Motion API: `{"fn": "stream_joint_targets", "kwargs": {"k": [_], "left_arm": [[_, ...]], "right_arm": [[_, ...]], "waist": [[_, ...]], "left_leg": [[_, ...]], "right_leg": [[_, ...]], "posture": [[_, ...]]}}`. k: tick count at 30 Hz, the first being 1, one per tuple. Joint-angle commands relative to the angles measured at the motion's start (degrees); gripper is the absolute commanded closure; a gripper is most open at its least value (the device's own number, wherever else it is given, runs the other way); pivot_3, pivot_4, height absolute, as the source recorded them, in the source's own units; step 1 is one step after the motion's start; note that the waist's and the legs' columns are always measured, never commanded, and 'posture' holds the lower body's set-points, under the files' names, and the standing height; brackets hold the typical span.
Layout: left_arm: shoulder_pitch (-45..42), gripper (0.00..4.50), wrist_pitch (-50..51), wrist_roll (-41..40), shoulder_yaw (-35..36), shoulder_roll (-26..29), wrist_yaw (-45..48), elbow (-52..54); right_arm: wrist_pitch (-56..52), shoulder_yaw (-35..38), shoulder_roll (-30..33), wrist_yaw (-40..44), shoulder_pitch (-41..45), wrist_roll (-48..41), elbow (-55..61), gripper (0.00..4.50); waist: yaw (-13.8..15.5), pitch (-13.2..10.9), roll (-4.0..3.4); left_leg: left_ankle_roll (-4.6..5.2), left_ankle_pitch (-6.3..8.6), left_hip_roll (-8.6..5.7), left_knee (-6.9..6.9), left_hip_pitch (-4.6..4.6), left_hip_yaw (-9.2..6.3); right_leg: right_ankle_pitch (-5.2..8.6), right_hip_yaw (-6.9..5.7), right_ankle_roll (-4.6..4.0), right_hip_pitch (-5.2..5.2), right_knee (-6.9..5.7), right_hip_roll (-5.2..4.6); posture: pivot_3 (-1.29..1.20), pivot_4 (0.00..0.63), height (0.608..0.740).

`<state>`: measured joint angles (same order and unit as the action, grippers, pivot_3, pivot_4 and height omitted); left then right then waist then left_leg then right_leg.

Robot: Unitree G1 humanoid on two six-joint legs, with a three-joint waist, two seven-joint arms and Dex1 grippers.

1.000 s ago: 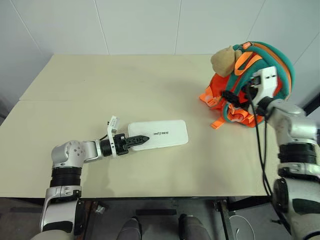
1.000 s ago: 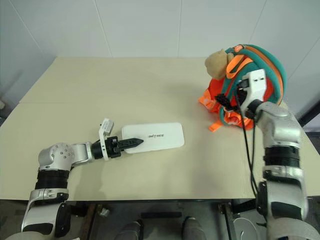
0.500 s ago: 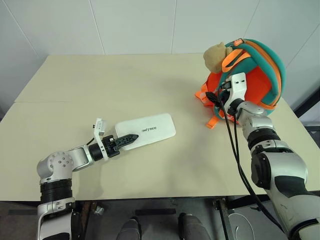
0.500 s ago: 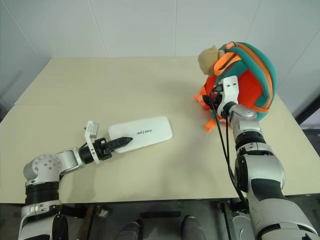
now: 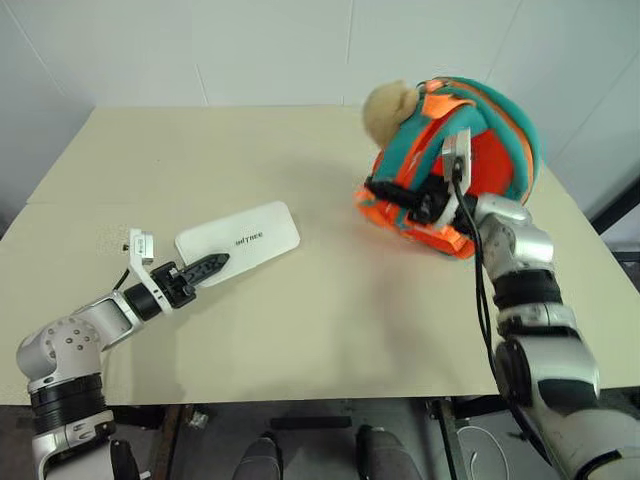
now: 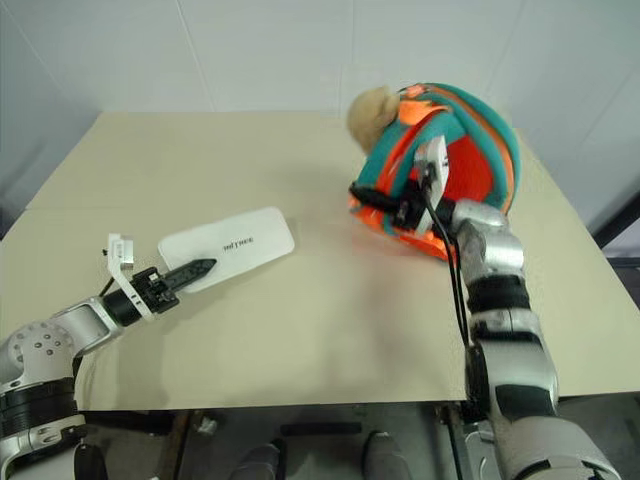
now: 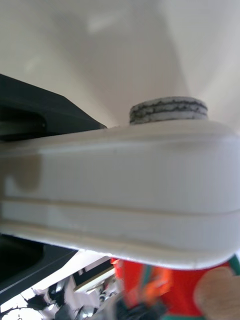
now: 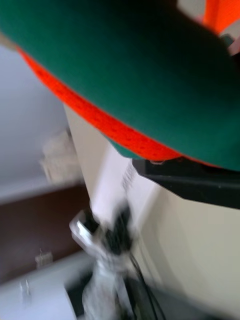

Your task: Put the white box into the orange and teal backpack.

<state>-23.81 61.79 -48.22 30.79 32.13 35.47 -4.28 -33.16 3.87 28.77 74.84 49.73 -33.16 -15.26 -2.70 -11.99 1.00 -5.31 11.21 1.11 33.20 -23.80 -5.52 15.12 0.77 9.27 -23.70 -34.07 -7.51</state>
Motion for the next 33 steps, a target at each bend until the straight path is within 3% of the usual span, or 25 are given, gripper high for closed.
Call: {"fn": "stream_joint_targets", "kwargs": {"k": [1,7,19,33], "left_arm": [[-0.5,3.13,-1.0,-4.5,4.0,1.6,2.4,1.6],[-0.7,3.13,-2.2,-10.2,5.5,3.4,6.5,7.2],[-2.8,3.13,-3.6,-23.9,7.4,6.3,5.1,18.6],[-2.1,3.13,-17.8,-4.8,-9.6,11.4,17.2,12.3]], "right_arm": [[-13.9,2.0,3.4,1.9,-1.4,-13.3,16.3,4.33],[-28.3,3.6,12.3,1.7,-7.1,-24.0,25.7,4.33],[-23.6,-0.3,14.6,1.6,-13.9,-20.6,27.1,4.33],[-23.2,0.3,15.0,0.4,-15.2,-21.8,28.6,4.33]], "waist": [[0.0,0.0,0.00],[1.1,0.0,0.10],[1.0,0.0,0.15],[2.5,0.0,0.16]], "left_leg": [[0.00,0.01,0.00,0.03,-0.05,0.01],[0.24,0.22,0.00,0.27,-0.12,0.04],[0.37,0.33,0.00,0.88,-0.26,0.05],[0.38,0.32,0.01,0.91,-0.27,0.06]], "right_leg": [[0.02,0.00,0.00,-0.05,0.00,0.00],[0.06,-0.02,-0.06,-0.03,0.24,0.00],[-0.01,-0.02,-0.09,0.05,0.22,-0.01],[0.08,-0.03,-0.38,0.06,0.25,0.00]], "posture": [[0.00,0.150,0.740],[0.00,0.150,0.740],[0.00,0.150,0.740],[0.00,0.150,0.740]]}}
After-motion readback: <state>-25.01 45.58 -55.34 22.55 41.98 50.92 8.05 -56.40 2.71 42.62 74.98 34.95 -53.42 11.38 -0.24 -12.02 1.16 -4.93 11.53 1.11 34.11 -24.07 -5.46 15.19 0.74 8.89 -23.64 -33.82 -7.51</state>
